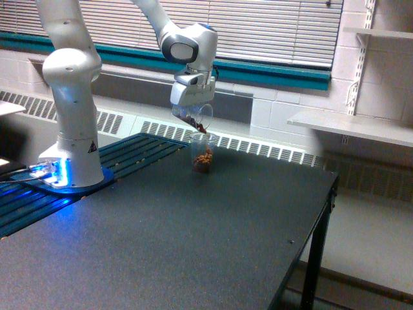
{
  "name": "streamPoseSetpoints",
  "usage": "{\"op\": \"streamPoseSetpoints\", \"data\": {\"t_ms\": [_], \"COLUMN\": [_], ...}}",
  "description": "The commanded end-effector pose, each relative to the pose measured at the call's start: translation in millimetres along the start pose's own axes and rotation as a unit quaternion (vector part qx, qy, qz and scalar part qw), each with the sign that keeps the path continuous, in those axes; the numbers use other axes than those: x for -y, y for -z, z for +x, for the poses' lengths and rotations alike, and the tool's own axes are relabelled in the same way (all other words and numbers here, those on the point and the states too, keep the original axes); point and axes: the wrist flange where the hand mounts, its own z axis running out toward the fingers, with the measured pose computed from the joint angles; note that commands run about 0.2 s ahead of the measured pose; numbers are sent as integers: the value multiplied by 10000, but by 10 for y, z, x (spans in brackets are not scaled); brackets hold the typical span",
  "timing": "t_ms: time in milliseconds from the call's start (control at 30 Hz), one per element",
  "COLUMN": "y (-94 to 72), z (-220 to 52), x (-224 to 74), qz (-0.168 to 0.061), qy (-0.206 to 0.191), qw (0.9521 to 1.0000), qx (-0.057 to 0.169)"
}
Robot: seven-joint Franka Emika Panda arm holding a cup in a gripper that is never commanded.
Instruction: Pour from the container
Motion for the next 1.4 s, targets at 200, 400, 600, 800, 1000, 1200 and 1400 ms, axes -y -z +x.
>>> {"op": "streamPoseSetpoints", "data": {"t_ms": [200,400,600,800,1000,1200,1400], "y": [47,66,77,167,204,233,258], "z": [78,104,135,134,122,99,106], "x": [13,8,2,23,3,-13,-27], "qz": [27,25,24,152,193,233,281], "qy": [52,20,-31,-48,-25,11,8], "qw": [9998,9997,9994,9986,9984,9985,9988], "qx": [172,239,330,500,522,495,397]}}
